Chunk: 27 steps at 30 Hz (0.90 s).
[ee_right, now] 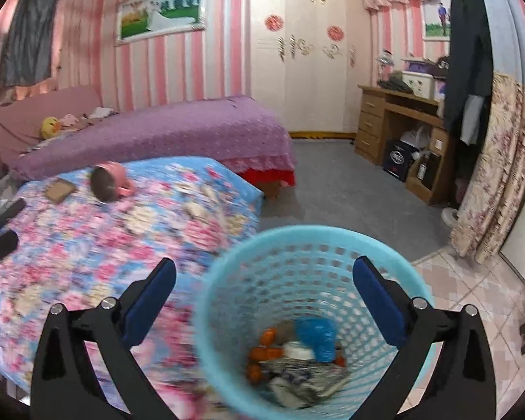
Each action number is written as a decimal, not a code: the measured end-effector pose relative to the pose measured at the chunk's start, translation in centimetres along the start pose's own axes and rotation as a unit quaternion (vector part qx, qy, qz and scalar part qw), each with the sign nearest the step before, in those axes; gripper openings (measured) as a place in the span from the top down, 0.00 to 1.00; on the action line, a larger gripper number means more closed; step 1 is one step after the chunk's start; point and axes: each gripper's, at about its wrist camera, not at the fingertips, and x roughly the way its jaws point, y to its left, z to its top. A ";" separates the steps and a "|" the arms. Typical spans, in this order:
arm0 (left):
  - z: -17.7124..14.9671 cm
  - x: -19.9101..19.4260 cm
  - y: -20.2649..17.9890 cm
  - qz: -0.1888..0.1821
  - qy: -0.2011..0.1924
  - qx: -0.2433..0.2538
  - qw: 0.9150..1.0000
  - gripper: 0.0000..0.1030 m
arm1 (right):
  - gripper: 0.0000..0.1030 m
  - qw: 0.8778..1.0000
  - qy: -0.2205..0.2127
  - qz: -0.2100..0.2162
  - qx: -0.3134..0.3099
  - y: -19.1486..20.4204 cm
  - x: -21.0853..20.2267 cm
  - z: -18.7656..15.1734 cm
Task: Collect trash
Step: 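Move both open tools back over the floral bed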
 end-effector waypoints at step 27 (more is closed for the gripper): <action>-7.4 -5.4 9.0 0.058 -0.015 -0.004 0.998 0.05 | 0.04 0.996 -0.038 0.059 -0.056 13.0 -6.3 -5.8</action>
